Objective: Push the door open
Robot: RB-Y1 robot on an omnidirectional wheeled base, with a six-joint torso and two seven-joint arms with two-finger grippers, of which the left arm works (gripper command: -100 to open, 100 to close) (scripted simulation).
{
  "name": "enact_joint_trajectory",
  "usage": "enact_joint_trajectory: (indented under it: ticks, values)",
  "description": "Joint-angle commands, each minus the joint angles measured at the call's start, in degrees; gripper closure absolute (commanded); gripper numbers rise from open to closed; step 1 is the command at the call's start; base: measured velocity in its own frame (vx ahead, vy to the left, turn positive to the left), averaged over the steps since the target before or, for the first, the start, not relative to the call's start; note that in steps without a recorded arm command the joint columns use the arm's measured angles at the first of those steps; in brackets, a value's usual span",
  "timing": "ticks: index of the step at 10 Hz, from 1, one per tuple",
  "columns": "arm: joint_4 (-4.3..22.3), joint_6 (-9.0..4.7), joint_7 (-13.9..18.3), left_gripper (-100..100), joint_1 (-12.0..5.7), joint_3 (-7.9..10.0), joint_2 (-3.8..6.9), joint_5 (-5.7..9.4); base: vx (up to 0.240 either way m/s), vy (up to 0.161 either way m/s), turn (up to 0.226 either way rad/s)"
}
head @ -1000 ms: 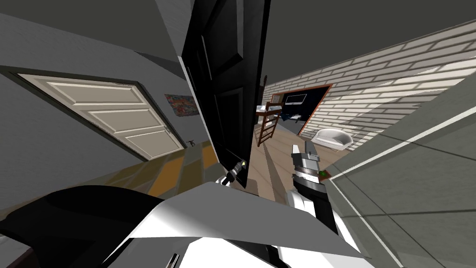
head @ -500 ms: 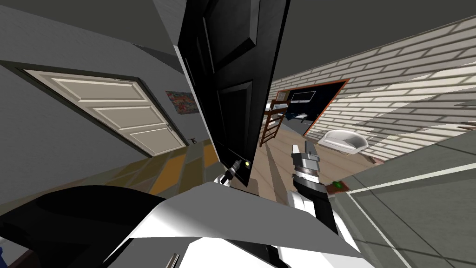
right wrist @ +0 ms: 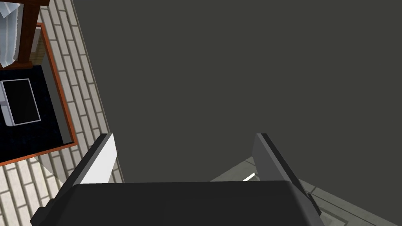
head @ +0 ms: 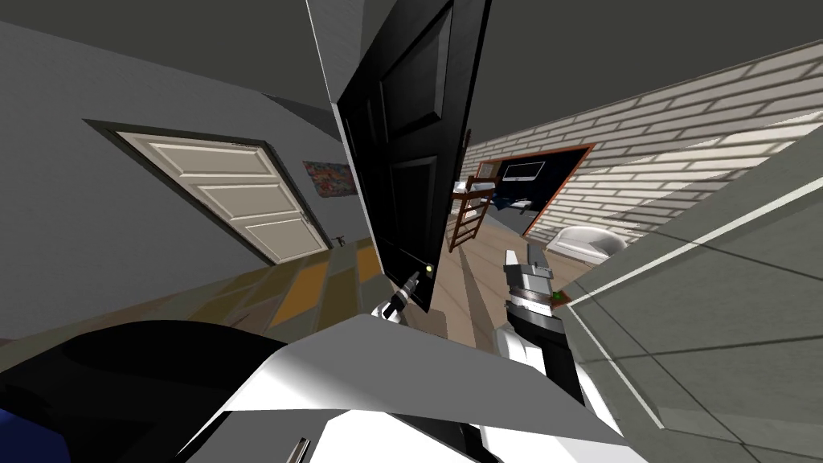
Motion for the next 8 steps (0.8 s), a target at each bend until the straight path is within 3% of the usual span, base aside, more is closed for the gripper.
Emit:
enact_joint_trajectory:
  ticks: [1,2,4,8]
  values:
    - [-0.5,0.46,0.4,-100,0.05,-0.05,-0.88,0.18,-0.285,0.007,0.046]
    - [-0.3,0.20,0.2,-100,0.07,-0.03,-0.56,0.11,-0.129,0.006,0.002]
    - [-0.2,0.18,-0.1,-100,0.03,0.19,0.10,0.21,0.092,-0.075,-0.025]
    - [0.1,0.00,-0.7,-100,-0.14,0.72,-0.10,0.41,0.207,-0.090,-0.021]
